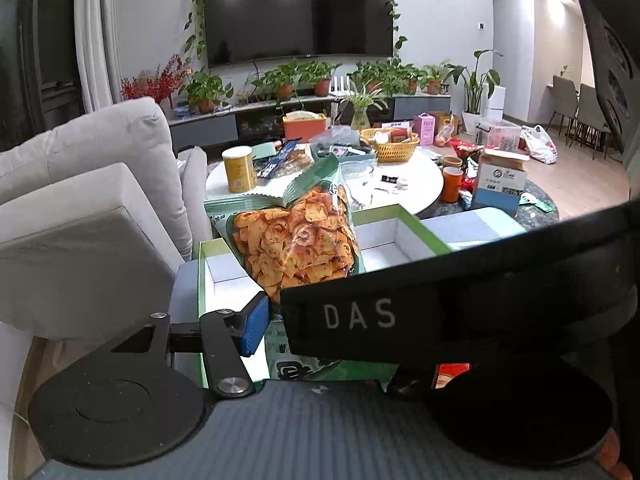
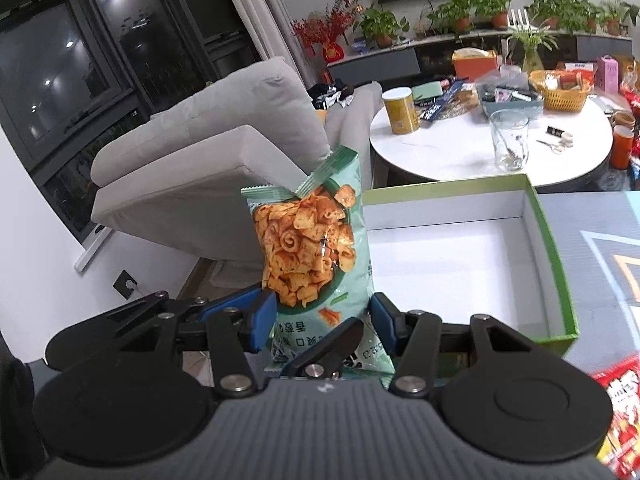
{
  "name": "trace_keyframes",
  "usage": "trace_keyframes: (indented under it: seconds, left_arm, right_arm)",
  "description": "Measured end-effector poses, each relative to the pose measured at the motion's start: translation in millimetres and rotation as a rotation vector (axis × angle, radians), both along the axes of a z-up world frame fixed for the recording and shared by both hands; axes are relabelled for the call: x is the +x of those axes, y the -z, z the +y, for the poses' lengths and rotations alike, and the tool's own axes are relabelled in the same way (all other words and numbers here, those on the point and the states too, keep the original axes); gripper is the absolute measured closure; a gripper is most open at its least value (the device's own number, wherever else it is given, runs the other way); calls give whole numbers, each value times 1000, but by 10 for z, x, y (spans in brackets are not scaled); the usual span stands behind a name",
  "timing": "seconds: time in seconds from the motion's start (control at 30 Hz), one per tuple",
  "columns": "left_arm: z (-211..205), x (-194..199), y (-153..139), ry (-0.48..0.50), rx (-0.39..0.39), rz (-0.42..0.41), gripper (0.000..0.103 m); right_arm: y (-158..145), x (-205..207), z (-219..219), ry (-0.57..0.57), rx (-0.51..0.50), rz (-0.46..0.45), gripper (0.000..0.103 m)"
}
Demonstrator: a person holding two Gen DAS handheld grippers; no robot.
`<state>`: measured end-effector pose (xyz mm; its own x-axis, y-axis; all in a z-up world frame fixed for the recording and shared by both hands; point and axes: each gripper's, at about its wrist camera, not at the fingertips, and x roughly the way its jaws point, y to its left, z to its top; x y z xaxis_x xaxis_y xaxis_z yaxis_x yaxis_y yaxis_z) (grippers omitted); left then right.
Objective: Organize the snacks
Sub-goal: 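Lower the chip bag into the green box and open the right gripper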
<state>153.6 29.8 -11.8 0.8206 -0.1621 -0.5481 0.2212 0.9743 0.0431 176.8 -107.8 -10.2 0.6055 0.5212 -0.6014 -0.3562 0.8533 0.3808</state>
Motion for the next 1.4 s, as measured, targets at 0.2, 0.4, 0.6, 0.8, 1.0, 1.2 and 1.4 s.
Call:
trace_keyframes:
  seconds: [0.2, 0.4, 0.6, 0.8, 1.0, 1.2, 1.4]
  left_arm:
    - [71, 286, 157, -8, 11, 44, 49]
    - [123, 455, 287, -6, 14, 76, 49]
    - [171, 519, 402, -40, 32, 98, 49]
    - [230, 444, 384, -47, -7, 111, 47]
    - [175, 310, 257, -39, -12, 92, 44]
    - [59, 83, 91, -30, -8, 55, 42]
    - [-13, -160, -56, -31, -20, 33, 42]
  right_arm:
    - [133, 225, 80, 1, 19, 53, 44]
    - [233, 365, 138, 7, 16, 85, 44]
    - [363, 421, 172, 12, -9, 140, 44]
    - [336, 358, 128, 10, -17, 136, 44]
    - [218, 238, 88, 14, -27, 112, 44]
    - [20, 22, -67, 56, -32, 55, 44]
    - [-146, -174, -295, 111, -7, 28, 44]
